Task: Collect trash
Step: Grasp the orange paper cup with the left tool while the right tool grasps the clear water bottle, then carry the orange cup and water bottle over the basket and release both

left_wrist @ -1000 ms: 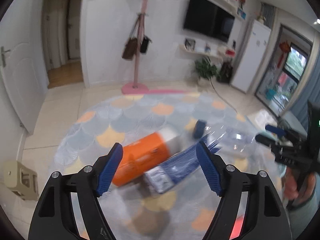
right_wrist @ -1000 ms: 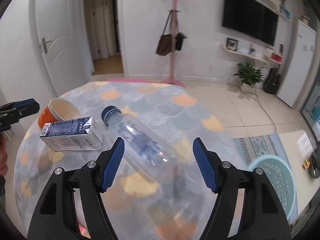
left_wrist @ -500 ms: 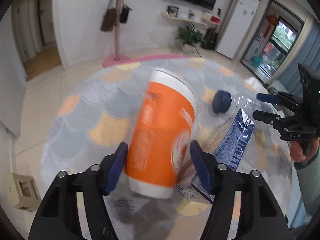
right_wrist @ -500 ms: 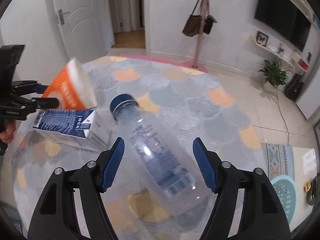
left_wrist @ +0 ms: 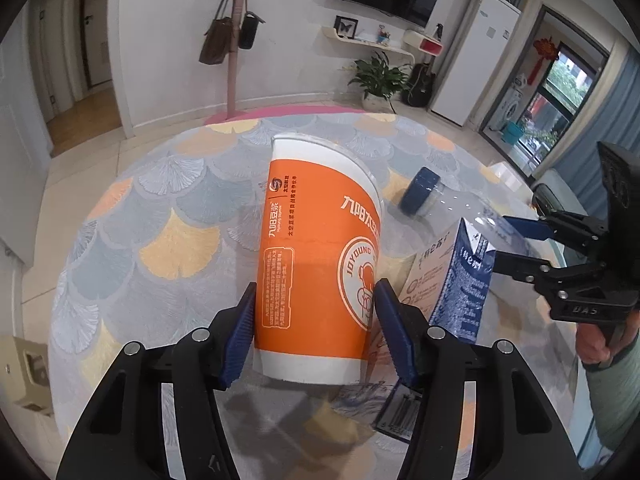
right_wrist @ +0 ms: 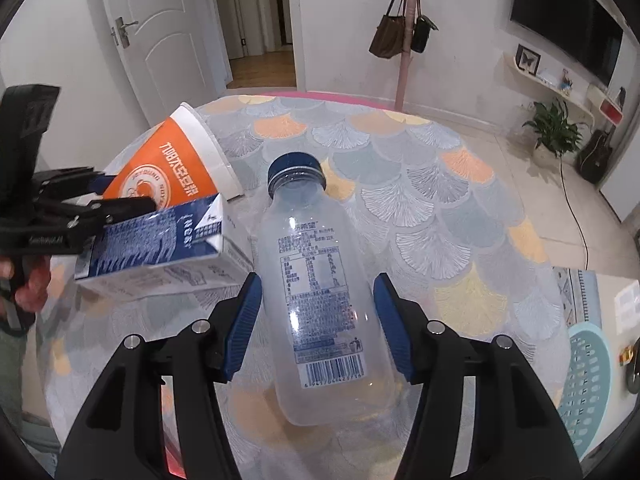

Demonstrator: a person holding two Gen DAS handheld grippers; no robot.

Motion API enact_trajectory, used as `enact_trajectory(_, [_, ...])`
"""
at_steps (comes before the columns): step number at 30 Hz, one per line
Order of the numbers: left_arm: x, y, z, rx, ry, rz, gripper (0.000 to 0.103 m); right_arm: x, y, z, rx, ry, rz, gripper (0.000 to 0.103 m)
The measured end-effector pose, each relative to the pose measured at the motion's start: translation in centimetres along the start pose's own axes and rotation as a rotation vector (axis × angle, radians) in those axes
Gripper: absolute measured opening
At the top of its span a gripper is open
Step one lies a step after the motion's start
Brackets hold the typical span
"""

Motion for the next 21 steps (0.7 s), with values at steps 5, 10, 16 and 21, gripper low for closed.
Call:
enact_trajectory(5, [0.7, 2.3, -0.4, 0.055, 0.015, 0.009, 0.055, 0.2, 1.2, 0.1, 0.039, -0.021, 0.01, 0.053])
enact_trajectory(10, [3.3, 5.1, -1.5, 0.127, -0.004, 0.032, 0.055, 1.4, 4.4, 0.7, 0.111, -0.084, -0.007, 0.051])
enact_trajectory(16, [8.9, 6.4, -2.6, 0.161, -0.067, 0.07, 0.055, 3.5, 7.2, 2.7, 0.137, -0.125, -0.007, 0.05])
enact_trajectory(21, [12.9, 5.9, -2.1, 0.157, -0.11, 0.091, 0.055, 4.4, 7.1, 6.7, 0.061, -0.124, 0.017, 0.05])
Point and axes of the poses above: each gripper's, at about its wrist camera, not at the fingertips, and y roughly against the way its jaws point, x to its right, z to its underside, the point moved 10 cm from there along -y, roughly the way its jaws point, and after that the axes turned 6 degrees about -x, right-handed, at the moved point
